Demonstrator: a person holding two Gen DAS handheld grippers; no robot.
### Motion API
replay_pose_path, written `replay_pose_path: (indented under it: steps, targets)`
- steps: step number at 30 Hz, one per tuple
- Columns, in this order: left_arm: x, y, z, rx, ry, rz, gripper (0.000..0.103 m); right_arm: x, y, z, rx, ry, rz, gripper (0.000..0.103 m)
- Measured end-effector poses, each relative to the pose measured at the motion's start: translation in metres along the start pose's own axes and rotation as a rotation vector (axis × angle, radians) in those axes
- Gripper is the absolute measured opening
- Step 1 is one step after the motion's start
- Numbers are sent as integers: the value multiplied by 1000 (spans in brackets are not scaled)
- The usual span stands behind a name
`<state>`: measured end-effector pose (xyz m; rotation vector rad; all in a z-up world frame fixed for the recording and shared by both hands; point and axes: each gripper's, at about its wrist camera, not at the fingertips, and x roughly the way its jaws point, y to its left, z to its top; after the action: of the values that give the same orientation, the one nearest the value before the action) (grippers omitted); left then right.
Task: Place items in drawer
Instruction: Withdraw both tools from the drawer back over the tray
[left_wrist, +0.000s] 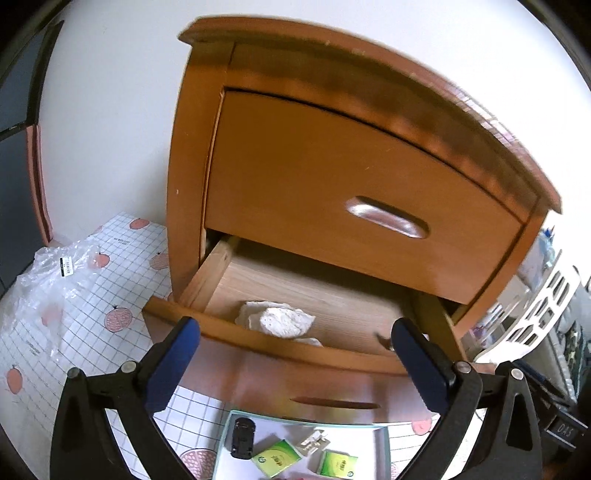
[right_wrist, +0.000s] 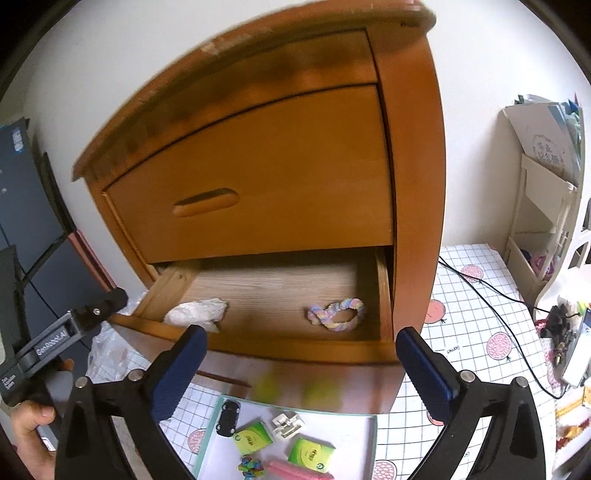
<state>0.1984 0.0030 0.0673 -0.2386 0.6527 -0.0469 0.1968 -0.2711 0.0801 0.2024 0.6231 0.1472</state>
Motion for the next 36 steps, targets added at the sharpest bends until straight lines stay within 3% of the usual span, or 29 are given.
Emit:
replay_pose_path:
  steps: [4, 10, 23, 28, 32, 36]
  targets:
    - [-14, 4, -25, -3, -33, -13, 103, -13, 3, -24, -6, -31, 5, 103]
    - [-14, 12, -73, -8, 24, -16, 103, -8, 0, -70, 3, 19, 10, 103]
    - [32, 41, -174, 7, 294, 48, 103, 45, -25, -161, 56, 288, -30, 103]
    - [47, 49, -197, 7, 387, 55, 103, 65, -30, -185, 50, 393, -25, 103]
    - [62, 51, -212, -13, 487, 48, 103, 88, -32, -211, 63, 534, 12, 103]
    - [70, 56, -223, -33, 559, 71, 103, 98, -23, -225, 2, 618, 27, 103]
